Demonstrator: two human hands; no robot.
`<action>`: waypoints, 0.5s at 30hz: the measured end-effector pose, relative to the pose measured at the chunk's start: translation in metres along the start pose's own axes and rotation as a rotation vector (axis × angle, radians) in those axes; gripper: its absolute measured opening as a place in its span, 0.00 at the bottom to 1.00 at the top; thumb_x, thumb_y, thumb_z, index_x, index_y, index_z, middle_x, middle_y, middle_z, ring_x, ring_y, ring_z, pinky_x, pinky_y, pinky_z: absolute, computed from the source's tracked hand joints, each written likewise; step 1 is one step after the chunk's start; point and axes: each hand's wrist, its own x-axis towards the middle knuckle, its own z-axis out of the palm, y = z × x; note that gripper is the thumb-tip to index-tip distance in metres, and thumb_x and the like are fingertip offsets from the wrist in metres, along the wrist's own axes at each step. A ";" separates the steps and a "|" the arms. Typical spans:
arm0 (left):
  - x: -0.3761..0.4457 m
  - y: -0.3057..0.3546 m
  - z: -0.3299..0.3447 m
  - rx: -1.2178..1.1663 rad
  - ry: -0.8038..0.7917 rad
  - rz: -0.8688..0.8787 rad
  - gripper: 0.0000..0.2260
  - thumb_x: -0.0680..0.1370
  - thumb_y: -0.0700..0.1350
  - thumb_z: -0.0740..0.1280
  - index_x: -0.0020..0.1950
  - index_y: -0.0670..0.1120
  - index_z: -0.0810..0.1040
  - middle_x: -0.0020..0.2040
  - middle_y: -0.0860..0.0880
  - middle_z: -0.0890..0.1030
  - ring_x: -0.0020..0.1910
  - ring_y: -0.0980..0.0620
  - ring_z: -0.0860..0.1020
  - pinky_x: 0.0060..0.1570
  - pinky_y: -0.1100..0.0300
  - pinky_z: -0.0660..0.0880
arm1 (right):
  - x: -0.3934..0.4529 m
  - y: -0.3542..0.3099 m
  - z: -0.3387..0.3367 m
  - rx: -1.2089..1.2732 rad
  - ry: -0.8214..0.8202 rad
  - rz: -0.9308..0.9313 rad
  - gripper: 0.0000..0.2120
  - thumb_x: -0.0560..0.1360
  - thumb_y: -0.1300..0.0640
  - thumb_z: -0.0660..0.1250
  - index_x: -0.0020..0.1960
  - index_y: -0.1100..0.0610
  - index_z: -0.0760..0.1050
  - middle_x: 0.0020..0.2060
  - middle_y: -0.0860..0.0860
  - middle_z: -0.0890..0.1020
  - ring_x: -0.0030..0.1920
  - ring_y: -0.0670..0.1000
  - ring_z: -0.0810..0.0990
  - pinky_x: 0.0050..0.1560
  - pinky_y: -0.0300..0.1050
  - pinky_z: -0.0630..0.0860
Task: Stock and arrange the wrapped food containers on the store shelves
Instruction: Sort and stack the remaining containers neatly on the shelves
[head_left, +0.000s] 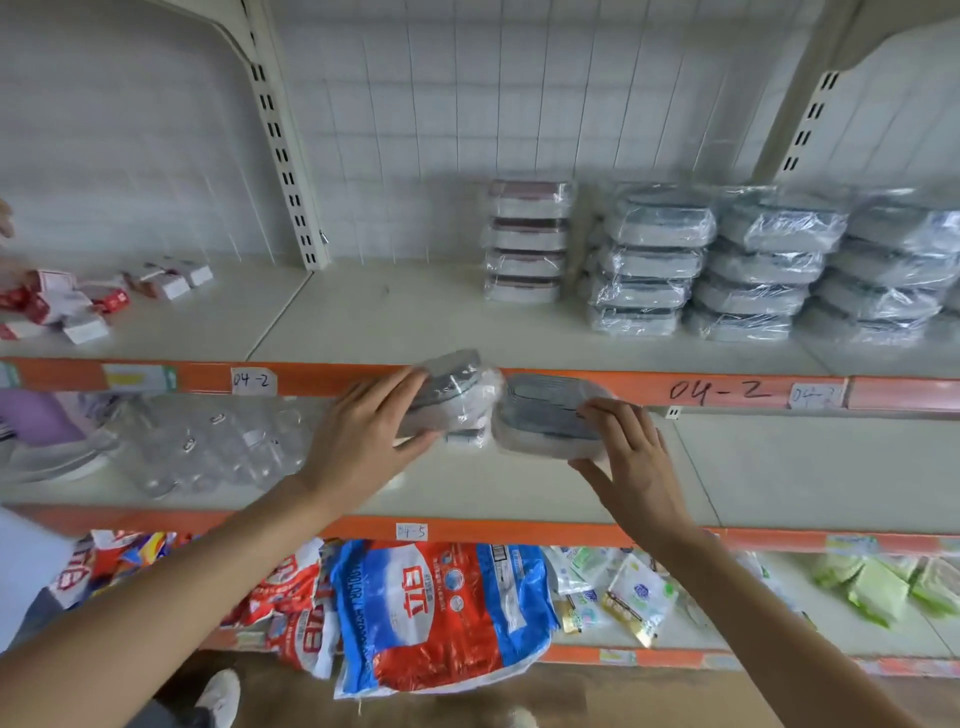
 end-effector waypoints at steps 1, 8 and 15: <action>0.010 -0.001 -0.003 -0.006 0.033 -0.026 0.24 0.71 0.54 0.67 0.56 0.34 0.80 0.52 0.40 0.82 0.47 0.43 0.83 0.48 0.52 0.79 | 0.008 0.000 -0.005 0.007 0.010 -0.026 0.25 0.63 0.62 0.78 0.58 0.64 0.76 0.55 0.57 0.78 0.56 0.55 0.69 0.52 0.57 0.75; 0.069 -0.028 0.026 0.109 -0.110 -0.141 0.26 0.63 0.47 0.80 0.55 0.37 0.79 0.50 0.42 0.82 0.47 0.42 0.81 0.48 0.51 0.77 | 0.084 0.022 0.000 -0.021 -0.061 0.001 0.24 0.70 0.58 0.72 0.64 0.59 0.71 0.62 0.51 0.72 0.63 0.54 0.68 0.60 0.49 0.68; 0.109 -0.068 0.100 0.268 -0.453 -0.267 0.27 0.71 0.59 0.70 0.66 0.49 0.70 0.62 0.50 0.71 0.62 0.49 0.69 0.60 0.56 0.65 | 0.164 0.046 0.055 -0.113 -0.254 -0.055 0.21 0.74 0.58 0.67 0.64 0.54 0.65 0.62 0.48 0.68 0.62 0.50 0.65 0.63 0.45 0.66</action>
